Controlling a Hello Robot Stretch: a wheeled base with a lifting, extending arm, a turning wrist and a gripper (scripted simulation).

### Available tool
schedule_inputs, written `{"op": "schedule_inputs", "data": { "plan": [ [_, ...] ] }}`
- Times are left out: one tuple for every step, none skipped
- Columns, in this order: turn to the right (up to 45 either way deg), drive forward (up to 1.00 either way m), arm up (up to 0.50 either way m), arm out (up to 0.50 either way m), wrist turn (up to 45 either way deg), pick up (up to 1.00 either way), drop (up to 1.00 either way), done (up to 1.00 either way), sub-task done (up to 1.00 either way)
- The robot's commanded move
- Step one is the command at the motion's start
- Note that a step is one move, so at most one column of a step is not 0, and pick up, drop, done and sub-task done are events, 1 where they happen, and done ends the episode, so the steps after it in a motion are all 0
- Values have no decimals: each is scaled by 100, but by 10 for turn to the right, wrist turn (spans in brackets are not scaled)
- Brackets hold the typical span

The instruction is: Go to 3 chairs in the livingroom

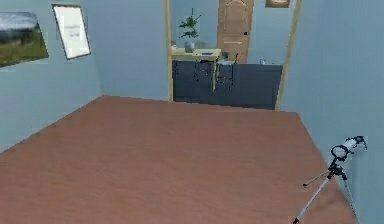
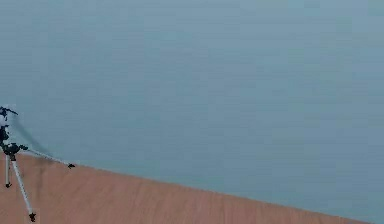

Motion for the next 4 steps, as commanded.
{"op": "schedule_inputs", "data": {
  "plan": [
    [60, 0, 0, 0, 0, 0, 0, 0, 0],
    [0, 100, 0, 0, 0, 0, 0, 0, 0],
    [30, 0, 0, 0, 0, 0, 0, 0, 0],
    [0, 50, 0, 0, 0, 0, 0, 0, 0]
  ]
}}
